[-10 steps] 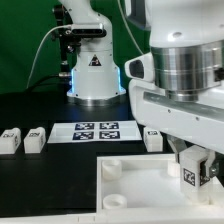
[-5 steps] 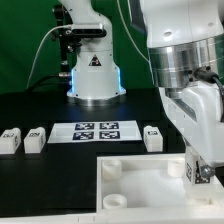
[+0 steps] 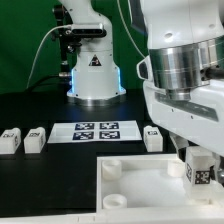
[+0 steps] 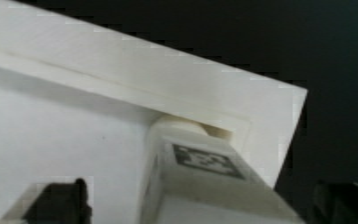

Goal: Assemble one leg

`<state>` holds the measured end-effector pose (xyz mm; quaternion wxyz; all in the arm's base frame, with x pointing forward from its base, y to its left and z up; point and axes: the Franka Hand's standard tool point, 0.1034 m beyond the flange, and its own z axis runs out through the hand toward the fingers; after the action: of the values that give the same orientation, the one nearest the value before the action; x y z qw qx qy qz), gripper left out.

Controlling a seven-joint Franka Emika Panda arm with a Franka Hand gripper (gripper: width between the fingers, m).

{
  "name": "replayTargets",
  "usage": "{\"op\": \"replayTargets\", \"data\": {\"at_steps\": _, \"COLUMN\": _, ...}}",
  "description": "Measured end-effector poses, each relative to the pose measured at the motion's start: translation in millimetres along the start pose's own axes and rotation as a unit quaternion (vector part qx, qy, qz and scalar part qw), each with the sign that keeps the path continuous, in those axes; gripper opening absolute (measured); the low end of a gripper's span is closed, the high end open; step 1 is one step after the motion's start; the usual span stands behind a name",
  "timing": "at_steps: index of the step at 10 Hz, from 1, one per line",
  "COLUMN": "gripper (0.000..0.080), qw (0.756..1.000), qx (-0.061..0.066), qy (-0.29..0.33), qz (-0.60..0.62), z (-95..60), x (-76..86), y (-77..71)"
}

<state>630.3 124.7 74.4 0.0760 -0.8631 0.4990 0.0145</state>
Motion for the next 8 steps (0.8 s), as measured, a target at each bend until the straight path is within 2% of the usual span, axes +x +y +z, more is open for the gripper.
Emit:
{"op": "replayTargets", "data": {"at_steps": 2, "gripper": 0.0644, "qw": 0.995, "qx": 0.002, "qy": 0.002, "qz": -0.098, "z": 0.7, "x": 2.1, "y": -0.1}}
{"op": "replayTargets", "data": {"at_steps": 3, "gripper": 0.0649, "qw": 0.987, "qx": -0.005, "qy": 0.003, "qz": -0.158, "z": 1.0, "x": 2.8, "y": 1.4}}
{"op": "replayTargets", "data": {"at_steps": 4, "gripper": 0.0649, "qw": 0.959, "qx": -0.034, "qy": 0.006, "qz": -0.282, "z": 1.3, "x": 7.2, "y": 5.0}}
{"op": "replayTargets", "data": {"at_steps": 6, "gripper": 0.0649, "qw": 0.893, "qx": -0.043, "qy": 0.007, "qz": -0.448, "z": 0.8, "x": 8.4, "y": 2.2}}
{"op": "replayTargets", "data": {"at_steps": 7, "gripper": 0.0649, "qw": 0.872, "qx": -0.044, "qy": 0.006, "qz": -0.487, "z": 0.7, "x": 8.7, "y": 2.2}}
{"op": "replayTargets", "data": {"at_steps": 8, "gripper": 0.064, "qw": 0.872, "qx": -0.044, "qy": 0.005, "qz": -0.487, "z": 1.0, "x": 8.8, "y": 2.4}}
